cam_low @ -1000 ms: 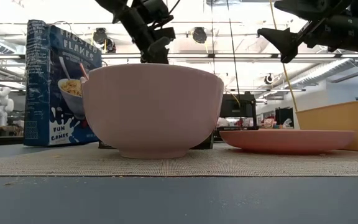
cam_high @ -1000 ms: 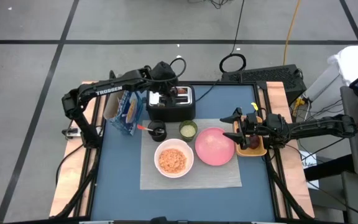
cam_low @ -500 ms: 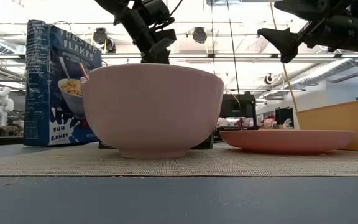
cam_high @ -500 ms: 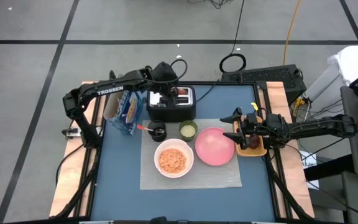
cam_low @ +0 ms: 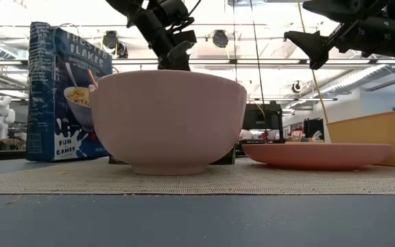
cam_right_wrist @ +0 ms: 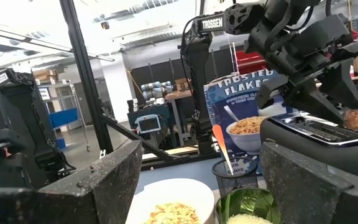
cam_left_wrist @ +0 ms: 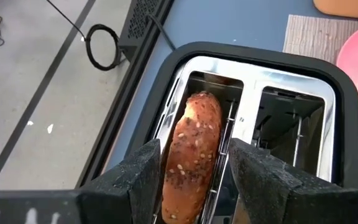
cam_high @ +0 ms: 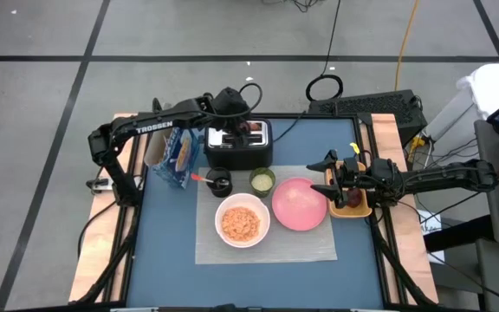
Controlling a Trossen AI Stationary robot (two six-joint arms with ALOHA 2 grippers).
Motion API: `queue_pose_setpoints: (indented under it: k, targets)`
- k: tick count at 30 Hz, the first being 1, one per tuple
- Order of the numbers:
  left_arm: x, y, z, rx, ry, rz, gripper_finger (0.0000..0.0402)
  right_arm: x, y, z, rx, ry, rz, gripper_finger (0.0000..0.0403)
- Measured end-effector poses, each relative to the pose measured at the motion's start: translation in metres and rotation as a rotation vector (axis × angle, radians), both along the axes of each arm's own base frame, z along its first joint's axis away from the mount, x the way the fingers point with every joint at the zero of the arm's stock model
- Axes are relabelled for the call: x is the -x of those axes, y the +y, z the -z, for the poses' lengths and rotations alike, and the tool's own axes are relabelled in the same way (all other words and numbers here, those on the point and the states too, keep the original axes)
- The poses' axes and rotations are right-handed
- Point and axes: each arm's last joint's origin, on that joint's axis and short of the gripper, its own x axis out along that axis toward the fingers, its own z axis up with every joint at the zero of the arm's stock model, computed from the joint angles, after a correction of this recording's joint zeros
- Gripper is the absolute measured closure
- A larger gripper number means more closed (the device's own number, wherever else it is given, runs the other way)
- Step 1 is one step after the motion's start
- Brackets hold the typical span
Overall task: Arrange a breakfast setting
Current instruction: Put the bagel on the pink plate
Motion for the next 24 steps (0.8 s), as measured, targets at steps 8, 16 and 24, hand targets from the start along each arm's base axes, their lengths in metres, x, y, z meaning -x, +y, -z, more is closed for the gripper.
queue_pose_setpoints:
  k: [8, 16, 24]
  targets:
    - [0.0005, -0.0002, 0.0005, 0.002, 0.008, 0.001, 0.0208, 0.0, 0.0, 0.0, 0.0, 0.0, 0.0, 0.009]
    - [0.0008, -0.0004, 0.0008, 0.003, 0.013, 0.003, 0.0285, 0.0, 0.0, 0.0001, 0.0, 0.0, 0.0, 0.009]
    - [0.0007, -0.0007, 0.0007, 0.0, 0.013, 0.007, 0.0304, 0.0, 0.0, 0.0, 0.0, 0.0, 0.0, 0.009]
